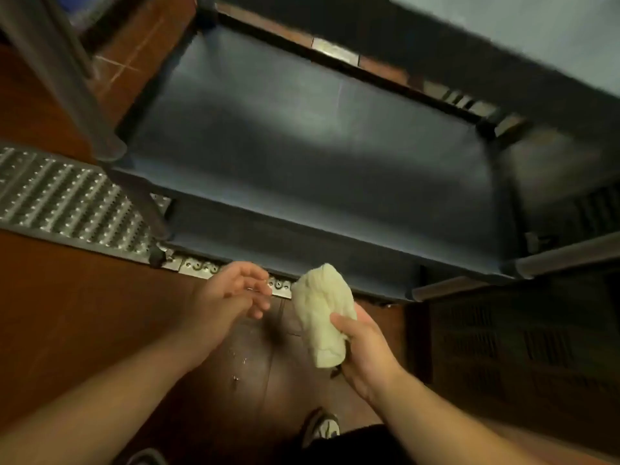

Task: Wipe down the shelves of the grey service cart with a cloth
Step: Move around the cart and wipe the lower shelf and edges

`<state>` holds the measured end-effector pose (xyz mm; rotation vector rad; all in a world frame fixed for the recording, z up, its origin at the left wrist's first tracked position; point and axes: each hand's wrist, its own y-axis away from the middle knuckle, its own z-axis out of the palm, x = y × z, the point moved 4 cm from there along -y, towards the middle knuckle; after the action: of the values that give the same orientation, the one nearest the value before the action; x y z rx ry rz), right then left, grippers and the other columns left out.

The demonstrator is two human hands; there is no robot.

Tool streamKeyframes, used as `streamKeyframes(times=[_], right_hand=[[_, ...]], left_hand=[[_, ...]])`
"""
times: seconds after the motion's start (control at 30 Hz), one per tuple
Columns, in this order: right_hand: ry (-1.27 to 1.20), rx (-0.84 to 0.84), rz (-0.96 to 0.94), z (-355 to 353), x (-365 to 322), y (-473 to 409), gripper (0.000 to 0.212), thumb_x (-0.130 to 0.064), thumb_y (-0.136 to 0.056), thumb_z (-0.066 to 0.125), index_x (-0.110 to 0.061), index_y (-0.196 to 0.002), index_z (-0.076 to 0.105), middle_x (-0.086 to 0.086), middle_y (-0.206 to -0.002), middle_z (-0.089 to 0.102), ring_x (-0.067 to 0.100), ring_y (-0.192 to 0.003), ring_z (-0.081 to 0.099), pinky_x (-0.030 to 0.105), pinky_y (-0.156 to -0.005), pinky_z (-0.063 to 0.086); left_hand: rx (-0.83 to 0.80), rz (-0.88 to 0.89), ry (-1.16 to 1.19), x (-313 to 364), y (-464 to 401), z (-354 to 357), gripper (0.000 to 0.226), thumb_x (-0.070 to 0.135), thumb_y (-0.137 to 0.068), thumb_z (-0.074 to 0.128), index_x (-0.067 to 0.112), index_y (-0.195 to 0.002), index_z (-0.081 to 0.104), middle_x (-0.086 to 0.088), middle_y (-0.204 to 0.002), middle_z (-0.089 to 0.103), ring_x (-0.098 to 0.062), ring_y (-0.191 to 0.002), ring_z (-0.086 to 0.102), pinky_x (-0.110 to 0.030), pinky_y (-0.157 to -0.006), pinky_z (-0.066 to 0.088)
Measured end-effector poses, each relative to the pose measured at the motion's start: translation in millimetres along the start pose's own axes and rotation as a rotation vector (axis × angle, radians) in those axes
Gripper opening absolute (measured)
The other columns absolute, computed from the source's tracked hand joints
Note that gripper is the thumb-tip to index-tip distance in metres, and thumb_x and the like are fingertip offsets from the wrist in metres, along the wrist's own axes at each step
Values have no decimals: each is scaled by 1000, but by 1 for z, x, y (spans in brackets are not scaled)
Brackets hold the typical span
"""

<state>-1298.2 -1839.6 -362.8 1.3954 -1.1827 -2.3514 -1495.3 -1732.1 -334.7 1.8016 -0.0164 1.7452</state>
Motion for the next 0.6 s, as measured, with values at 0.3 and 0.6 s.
streamKeyframes(times=[0.3,0.6], right_hand=[[64,39,-87,-63,79,-206,38,5,-95,43,-10,-126,59,16,-114,72,31,-100,71,38,-75,57],[46,28,-225,-63,87,-306,33,4,-96,45,-6,-123,61,20,-117,69,33,-101,67,41,-85,55]], left_hand=[[-87,113,146,-138,-153,-6,33,0,-69,51,7,-100,59,-10,-84,65,-22,-71,64,-32,-66,53],[-26,135,141,-180,-208,-31,34,-5,-67,52,7,-98,60,-8,-80,65,-20,-68,63,-30,-63,53]])
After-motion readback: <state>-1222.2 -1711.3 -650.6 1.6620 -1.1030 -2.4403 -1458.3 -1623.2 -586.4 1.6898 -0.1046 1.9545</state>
